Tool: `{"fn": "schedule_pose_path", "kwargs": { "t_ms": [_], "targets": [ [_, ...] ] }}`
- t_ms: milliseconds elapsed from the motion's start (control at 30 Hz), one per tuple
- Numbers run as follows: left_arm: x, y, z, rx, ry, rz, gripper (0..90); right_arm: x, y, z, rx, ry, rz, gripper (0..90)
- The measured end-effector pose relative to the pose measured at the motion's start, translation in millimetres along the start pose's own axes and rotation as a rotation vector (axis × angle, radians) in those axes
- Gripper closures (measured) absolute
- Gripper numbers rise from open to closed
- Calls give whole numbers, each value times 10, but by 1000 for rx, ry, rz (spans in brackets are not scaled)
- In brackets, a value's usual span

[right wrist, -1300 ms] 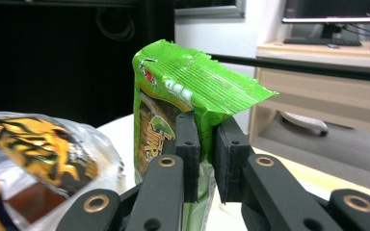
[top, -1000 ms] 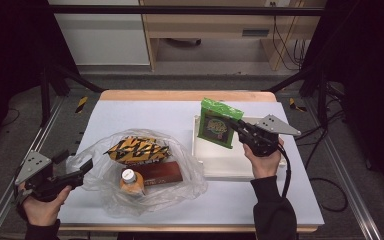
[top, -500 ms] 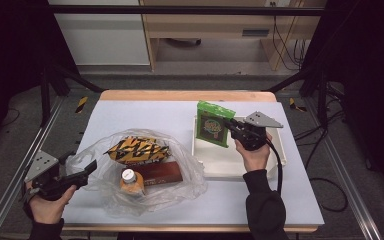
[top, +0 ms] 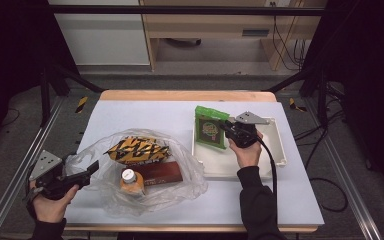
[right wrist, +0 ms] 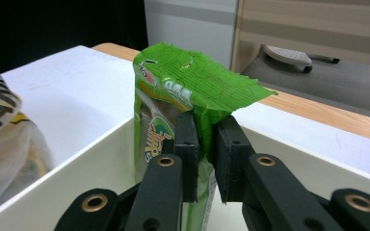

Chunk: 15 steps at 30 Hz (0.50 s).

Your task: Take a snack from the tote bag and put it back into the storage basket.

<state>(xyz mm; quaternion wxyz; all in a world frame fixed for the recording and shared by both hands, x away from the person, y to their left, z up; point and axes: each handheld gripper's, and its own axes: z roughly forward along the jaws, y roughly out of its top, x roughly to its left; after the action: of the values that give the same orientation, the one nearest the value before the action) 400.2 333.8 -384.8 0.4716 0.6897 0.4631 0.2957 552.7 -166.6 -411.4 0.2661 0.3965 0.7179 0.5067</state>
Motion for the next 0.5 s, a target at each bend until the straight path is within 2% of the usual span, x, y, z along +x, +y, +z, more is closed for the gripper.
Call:
{"fn": "schedule_pose_path", "kwargs": {
  "t_ms": [267,500],
  "targets": [
    [-9,-22,41,13,-7,-2,167,-88,-33,59,7,-23,25,794],
    [-3,-47,66,21,-7,-2,166,-152,-91,164,29,-90,34,723]
  ]
}}
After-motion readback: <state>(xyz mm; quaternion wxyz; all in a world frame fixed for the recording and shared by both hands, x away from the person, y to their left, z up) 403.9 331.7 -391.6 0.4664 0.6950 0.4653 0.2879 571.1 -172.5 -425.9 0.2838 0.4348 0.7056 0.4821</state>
